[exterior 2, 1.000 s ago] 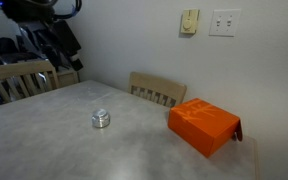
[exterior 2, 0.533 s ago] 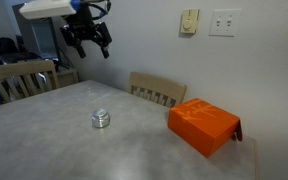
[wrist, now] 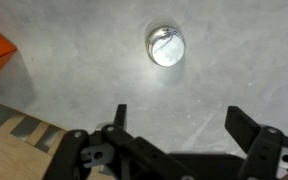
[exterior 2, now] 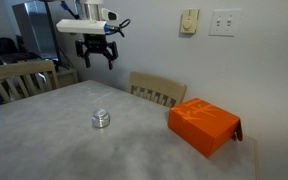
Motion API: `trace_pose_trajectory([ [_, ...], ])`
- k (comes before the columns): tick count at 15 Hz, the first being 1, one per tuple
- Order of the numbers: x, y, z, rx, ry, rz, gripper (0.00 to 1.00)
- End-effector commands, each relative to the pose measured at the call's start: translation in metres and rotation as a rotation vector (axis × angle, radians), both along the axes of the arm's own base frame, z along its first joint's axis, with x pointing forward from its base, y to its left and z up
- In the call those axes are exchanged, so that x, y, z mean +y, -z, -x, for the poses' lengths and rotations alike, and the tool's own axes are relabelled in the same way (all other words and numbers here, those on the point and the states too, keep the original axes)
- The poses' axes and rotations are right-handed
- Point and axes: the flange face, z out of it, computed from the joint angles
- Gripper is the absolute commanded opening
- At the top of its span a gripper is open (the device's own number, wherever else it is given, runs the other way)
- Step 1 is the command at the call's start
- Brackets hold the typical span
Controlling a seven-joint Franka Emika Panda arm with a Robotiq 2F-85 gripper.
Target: Take the lid off the silver container and put it on the table
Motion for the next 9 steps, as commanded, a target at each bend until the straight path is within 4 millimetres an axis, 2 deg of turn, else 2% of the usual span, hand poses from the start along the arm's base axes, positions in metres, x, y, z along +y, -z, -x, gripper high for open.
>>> trace_pose_trajectory([
  [1,-0.003,-0.002,-0.001,0.004,0.000,0.000,1.00],
  [3,0.015,0.018,-0.001,0.056,0.023,0.015,1.00],
  [4,0.037,0.031,0.006,0.093,0.032,0.024,1.00],
  [6,0.067,0.045,0.016,0.162,0.060,0.051,1.00],
  [9,0.097,0.056,0.027,0.233,0.139,0.130,1.00],
])
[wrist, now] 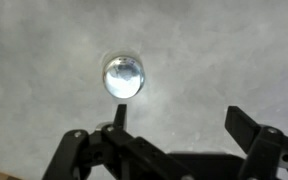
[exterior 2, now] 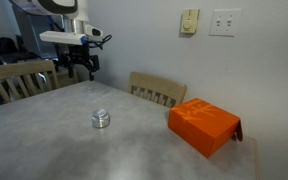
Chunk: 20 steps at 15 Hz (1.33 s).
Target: Take the lid off the silver container and put it on the table
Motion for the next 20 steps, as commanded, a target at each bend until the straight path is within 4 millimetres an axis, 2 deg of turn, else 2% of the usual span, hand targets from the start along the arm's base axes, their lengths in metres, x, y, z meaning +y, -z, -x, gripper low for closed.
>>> trace_pose_trajectory([
  [1,0.023,0.013,0.012,0.066,0.096,0.121,1.00],
  [5,0.019,0.039,0.013,0.039,0.223,0.145,1.00],
  [13,-0.001,0.109,-0.004,-0.068,0.399,-0.057,1.00],
  [16,-0.014,0.127,-0.004,-0.074,0.446,-0.055,1.00],
  [20,-0.032,0.138,0.001,-0.054,0.481,-0.006,1.00],
])
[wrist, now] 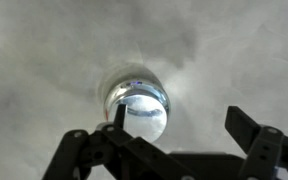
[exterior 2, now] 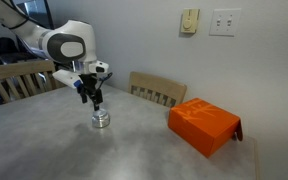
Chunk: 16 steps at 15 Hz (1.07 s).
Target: Take the lid off the silver container and put it on the table
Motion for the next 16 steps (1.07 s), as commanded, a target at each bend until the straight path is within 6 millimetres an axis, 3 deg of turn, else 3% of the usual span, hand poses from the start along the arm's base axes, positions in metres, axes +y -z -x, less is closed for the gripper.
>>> trace_pose_trajectory([
  [1,-0.016,0.006,0.005,0.003,0.040,0.016,1.00],
  [10,-0.035,0.013,-0.006,0.007,0.065,0.027,1.00],
  [16,-0.028,0.020,-0.018,0.005,0.040,0.039,1.00],
])
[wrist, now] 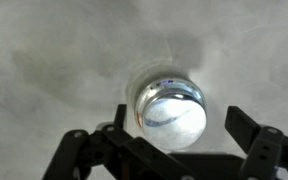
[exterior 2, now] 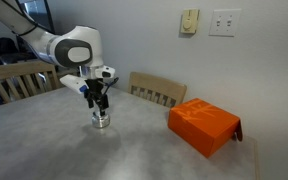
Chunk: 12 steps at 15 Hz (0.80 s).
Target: Take the lid off the silver container and put it on the table
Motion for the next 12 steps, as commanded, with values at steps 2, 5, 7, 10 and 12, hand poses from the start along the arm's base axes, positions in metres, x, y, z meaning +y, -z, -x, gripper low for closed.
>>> trace_pose_trajectory([
  [2,-0.0004,0.0076,-0.0135,-0.006,-0.017,0.012,1.00],
  [5,-0.0012,0.0105,-0.0165,-0.007,-0.014,0.010,1.00],
  [7,-0.0006,0.0117,-0.0173,-0.005,-0.017,0.007,1.00],
  [10,-0.0005,0.0134,-0.0182,-0.002,-0.018,0.006,0.90],
  [12,-0.0006,0.0152,-0.0188,0.000,-0.018,0.003,0.86],
])
